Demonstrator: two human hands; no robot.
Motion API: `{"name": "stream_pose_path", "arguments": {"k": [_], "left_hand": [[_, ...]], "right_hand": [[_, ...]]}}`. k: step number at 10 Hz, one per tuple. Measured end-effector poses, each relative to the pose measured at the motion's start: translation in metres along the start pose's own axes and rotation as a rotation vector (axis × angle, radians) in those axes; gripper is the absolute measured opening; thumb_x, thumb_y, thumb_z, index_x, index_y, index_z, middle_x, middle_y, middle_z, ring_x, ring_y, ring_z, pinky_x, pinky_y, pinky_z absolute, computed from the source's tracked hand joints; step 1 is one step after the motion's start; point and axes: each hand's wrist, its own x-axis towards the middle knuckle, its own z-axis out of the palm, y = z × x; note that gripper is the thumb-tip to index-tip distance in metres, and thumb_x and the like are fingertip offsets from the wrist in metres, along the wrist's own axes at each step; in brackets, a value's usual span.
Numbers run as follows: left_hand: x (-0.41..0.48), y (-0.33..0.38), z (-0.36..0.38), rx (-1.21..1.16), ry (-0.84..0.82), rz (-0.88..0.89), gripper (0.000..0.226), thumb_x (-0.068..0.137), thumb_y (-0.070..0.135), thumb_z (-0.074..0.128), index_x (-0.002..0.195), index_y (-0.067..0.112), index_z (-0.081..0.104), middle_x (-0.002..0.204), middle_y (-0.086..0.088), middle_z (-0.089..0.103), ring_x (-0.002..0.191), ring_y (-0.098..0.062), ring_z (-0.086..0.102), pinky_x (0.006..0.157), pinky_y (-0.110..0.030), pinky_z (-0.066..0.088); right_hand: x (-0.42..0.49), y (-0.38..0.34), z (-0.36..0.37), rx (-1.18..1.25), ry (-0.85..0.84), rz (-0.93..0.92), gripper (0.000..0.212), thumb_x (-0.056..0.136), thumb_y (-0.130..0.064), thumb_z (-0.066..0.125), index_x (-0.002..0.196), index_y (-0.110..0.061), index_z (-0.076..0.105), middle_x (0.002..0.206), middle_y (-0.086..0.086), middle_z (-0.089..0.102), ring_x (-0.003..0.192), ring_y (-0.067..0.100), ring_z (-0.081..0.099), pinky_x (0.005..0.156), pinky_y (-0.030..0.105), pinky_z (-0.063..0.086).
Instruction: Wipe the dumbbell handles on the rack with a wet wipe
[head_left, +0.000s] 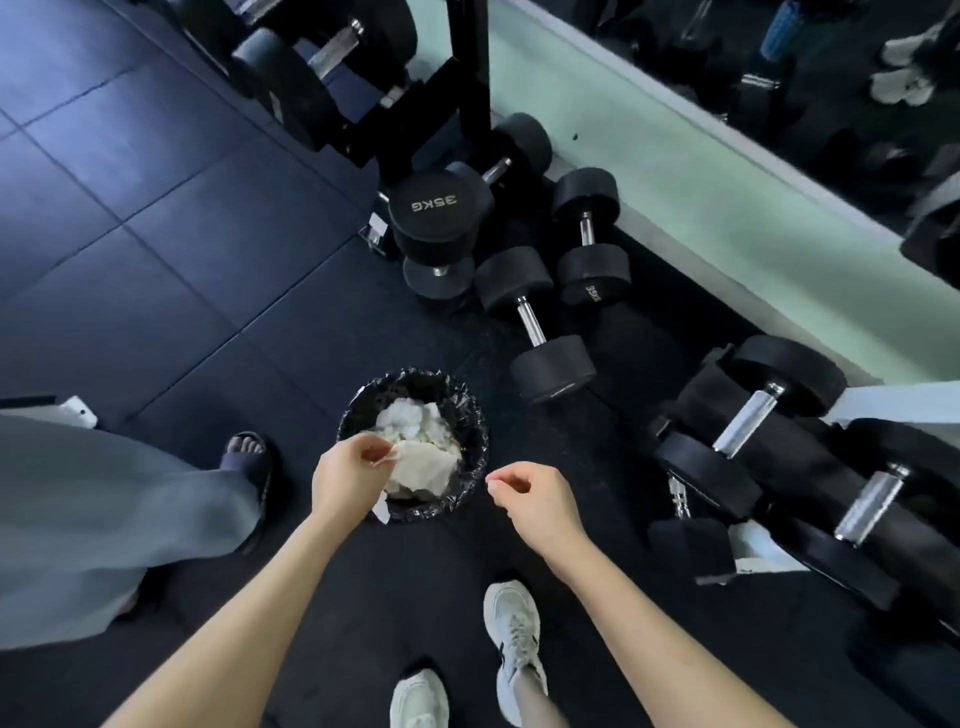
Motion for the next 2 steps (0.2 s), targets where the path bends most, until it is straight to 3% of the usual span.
{"name": "stream_pose_path", "arguments": {"k": [2], "left_hand": [[0.046, -0.033, 0.02, 0.038, -0.017, -0.067, 0.034, 0.082, 0.017, 0.065, 0.116, 0.021, 0.065, 0.114, 0.004, 0.067, 0.102, -0.017, 0.062, 0.081, -0.025, 0.043]], "right_hand": [[0.037, 0.012, 0.0, -0.056, -0.026, 0.007, 0.012, 0.086, -0.019, 0.061, 0.081, -0.025, 0.069, 0.079, -0.007, 0.069, 0.081, 0.015, 0.065, 0.077, 0.035, 0.052]]}}
